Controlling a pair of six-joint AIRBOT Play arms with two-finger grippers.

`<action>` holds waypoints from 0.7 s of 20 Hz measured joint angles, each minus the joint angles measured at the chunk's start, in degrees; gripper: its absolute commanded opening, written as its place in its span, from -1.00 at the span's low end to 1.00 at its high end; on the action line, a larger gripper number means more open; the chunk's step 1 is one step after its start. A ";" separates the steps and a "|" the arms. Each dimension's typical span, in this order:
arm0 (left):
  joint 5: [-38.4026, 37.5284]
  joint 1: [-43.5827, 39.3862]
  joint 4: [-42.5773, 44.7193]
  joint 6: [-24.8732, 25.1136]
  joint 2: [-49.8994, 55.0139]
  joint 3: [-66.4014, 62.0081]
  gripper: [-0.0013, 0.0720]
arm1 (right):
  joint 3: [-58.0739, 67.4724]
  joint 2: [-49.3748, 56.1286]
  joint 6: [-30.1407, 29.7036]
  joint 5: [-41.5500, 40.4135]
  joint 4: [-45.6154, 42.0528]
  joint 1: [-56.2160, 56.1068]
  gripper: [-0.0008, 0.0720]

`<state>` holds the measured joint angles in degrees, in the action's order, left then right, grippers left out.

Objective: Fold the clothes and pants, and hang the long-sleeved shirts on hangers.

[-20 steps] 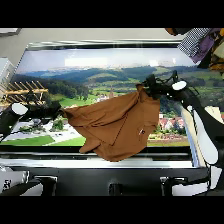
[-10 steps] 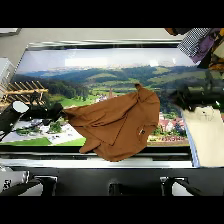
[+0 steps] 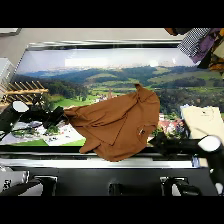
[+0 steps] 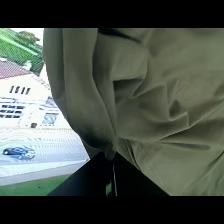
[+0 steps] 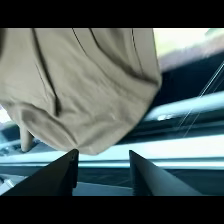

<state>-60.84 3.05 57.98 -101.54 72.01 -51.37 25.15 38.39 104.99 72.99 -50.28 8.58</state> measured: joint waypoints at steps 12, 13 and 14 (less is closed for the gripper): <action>-1.20 0.00 0.00 0.15 0.00 0.00 -0.92 | -9.44 10.67 11.15 -25.18 4.17 -22.01 0.05; -1.20 -0.02 0.00 0.15 0.00 0.00 -0.92 | -9.46 12.20 9.92 -26.91 6.40 -22.47 0.04; -1.20 0.00 0.00 0.15 0.02 0.00 -0.92 | -9.46 13.42 8.96 -28.11 8.33 -22.80 -0.16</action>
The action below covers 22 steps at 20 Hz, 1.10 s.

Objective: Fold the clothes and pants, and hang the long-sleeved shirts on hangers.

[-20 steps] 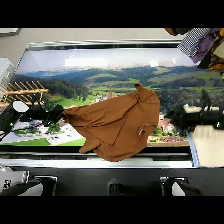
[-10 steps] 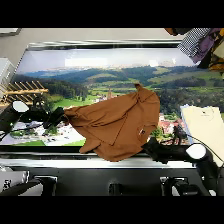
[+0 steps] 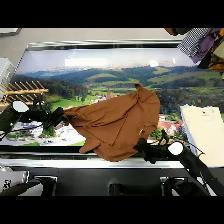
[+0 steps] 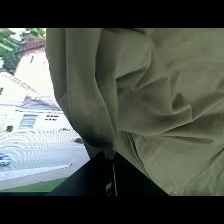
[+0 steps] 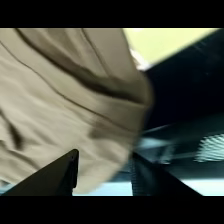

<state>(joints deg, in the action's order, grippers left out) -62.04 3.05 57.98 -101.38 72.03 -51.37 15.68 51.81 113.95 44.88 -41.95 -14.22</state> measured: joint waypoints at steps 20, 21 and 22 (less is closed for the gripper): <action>-11.34 9.27 -6.21 -0.33 -8.55 -41.22 -0.93 | 75.84 -5.05 -14.40 10.80 0.57 32.39 -0.91; -11.87 10.03 -6.21 -1.18 -10.51 -44.39 -0.93 | 81.33 -5.16 -15.06 13.22 0.35 34.32 -0.91; -12.39 10.71 -6.23 -1.77 -12.76 -46.88 -0.93 | 86.68 -5.29 -15.67 15.50 0.11 35.78 -0.91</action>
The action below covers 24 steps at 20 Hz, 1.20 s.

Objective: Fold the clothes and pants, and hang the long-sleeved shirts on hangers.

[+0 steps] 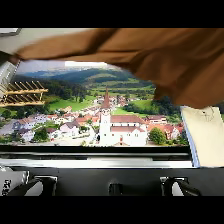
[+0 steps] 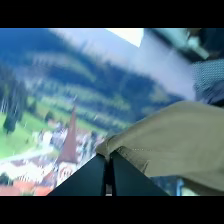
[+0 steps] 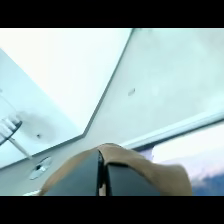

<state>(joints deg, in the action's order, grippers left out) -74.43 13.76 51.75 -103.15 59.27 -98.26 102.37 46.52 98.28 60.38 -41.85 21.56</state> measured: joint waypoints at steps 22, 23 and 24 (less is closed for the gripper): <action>6.64 -4.26 8.35 -1.62 7.04 5.35 -0.93 | -12.37 22.16 1.38 12.31 -4.92 -5.20 -0.91; 8.15 -6.01 8.83 -1.36 10.73 5.77 -0.93 | -15.32 24.98 0.44 8.76 -6.03 -7.56 -0.91; 10.27 -7.80 9.46 -1.20 14.71 6.12 -0.93 | -17.35 27.85 -0.04 5.35 -6.93 -9.42 -0.91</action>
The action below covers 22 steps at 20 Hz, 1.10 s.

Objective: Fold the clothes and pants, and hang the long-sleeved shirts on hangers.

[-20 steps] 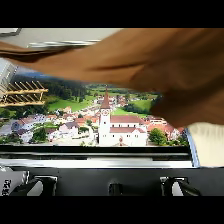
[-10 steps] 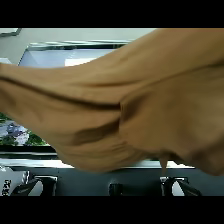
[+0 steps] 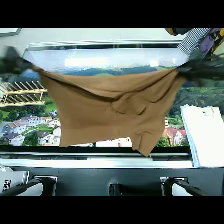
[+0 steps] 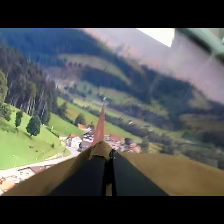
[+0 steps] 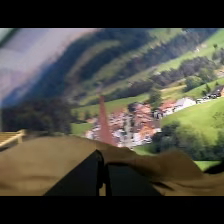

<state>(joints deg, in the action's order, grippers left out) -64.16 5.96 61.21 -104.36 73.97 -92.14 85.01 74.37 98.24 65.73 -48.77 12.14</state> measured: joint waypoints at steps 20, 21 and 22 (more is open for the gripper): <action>-0.66 -1.64 1.70 1.73 23.78 -2.08 -0.04 | -2.25 20.96 -17.86 -0.72 8.74 9.70 0.00; -4.00 -0.68 3.63 2.58 22.23 -1.68 -0.04 | -2.89 19.54 -19.96 1.99 6.99 12.11 0.00; -7.17 0.20 5.99 3.28 20.26 -0.59 -0.04 | -4.13 18.14 -21.51 4.37 4.98 14.53 0.00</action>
<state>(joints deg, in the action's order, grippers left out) -71.33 6.15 67.20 -101.08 94.24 -92.73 80.88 92.51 76.73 70.11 -43.79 26.68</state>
